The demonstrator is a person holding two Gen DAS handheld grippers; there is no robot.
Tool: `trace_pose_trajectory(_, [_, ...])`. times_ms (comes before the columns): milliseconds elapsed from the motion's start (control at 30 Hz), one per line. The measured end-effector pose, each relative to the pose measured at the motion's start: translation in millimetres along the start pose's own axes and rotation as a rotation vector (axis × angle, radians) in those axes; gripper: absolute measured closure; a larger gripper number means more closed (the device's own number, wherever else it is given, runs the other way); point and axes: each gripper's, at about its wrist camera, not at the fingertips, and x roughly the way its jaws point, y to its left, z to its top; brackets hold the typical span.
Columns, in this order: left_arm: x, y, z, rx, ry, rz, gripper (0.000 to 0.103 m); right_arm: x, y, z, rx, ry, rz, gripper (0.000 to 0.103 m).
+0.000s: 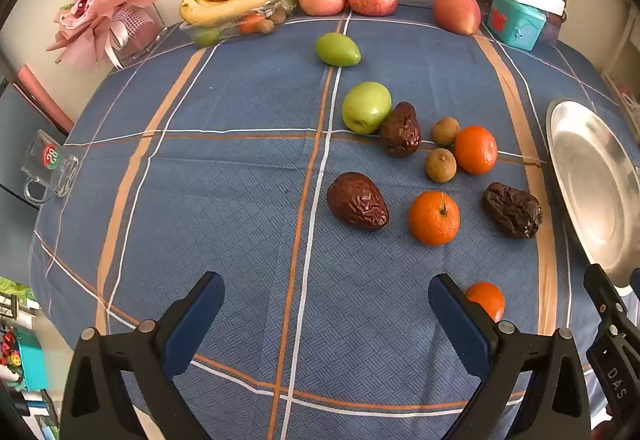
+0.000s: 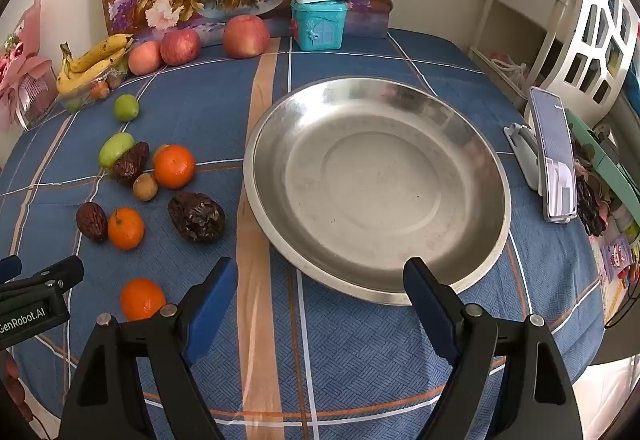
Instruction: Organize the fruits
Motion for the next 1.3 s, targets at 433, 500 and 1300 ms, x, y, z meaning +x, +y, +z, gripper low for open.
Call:
trace_pose_trajectory(433, [0.0, -0.2, 0.1, -0.002, 0.002, 0.001, 0.000, 2.0, -1.0, -3.3, -0.001, 0.004, -0.001, 0.018])
trace_pose_trajectory(500, [0.0, -0.1, 0.0, -0.002, 0.001, 0.000, 0.000, 3.0, 0.0, -1.6, -0.002, 0.014, -0.002, 0.018])
trace_pose_trajectory(1300, [-6.9, 8.4, 4.3, -0.041, -0.043, -0.034, 0.000, 3.4, 3.8, -0.9, -0.023, 0.025, 0.004, 0.018])
